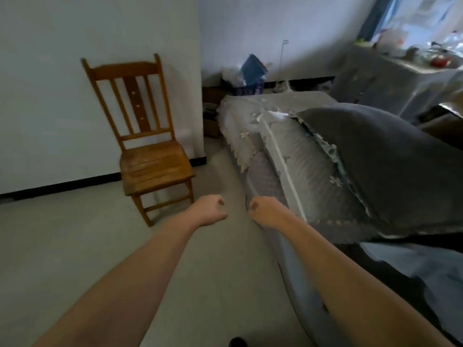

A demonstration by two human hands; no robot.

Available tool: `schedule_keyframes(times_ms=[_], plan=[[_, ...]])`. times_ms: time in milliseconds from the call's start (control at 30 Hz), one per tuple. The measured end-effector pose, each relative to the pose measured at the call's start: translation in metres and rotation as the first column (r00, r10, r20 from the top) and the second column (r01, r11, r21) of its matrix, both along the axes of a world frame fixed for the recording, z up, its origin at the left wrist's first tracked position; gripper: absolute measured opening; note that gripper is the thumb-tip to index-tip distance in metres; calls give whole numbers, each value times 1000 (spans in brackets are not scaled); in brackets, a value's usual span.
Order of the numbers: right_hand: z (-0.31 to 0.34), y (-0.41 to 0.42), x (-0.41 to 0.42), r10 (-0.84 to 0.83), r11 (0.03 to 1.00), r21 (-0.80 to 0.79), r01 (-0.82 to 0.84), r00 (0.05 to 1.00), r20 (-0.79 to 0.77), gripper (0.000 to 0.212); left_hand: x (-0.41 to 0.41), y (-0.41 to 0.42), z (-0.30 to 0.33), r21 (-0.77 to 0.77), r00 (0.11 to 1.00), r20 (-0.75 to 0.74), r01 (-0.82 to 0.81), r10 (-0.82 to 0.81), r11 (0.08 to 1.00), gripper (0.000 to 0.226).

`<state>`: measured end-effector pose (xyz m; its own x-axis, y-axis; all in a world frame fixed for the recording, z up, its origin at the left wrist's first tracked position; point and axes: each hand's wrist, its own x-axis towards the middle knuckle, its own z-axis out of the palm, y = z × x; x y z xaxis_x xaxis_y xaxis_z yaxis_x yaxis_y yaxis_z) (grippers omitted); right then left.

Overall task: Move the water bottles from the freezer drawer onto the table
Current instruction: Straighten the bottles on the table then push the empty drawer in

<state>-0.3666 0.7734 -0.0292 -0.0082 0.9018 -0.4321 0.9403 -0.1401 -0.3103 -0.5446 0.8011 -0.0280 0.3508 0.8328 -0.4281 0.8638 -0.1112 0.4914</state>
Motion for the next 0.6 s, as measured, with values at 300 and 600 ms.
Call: schedule_keyframes(times_ms=[300, 600], plan=[[-10, 124, -171, 427, 904, 32, -427, 897, -110, 27, -155, 34, -9, 52, 855, -3, -518, 519, 854, 35], [-3, 189, -349, 584, 811, 63, -581, 801, -131, 24, -320, 72, -16, 39, 723, -35, -689, 690, 724, 40]])
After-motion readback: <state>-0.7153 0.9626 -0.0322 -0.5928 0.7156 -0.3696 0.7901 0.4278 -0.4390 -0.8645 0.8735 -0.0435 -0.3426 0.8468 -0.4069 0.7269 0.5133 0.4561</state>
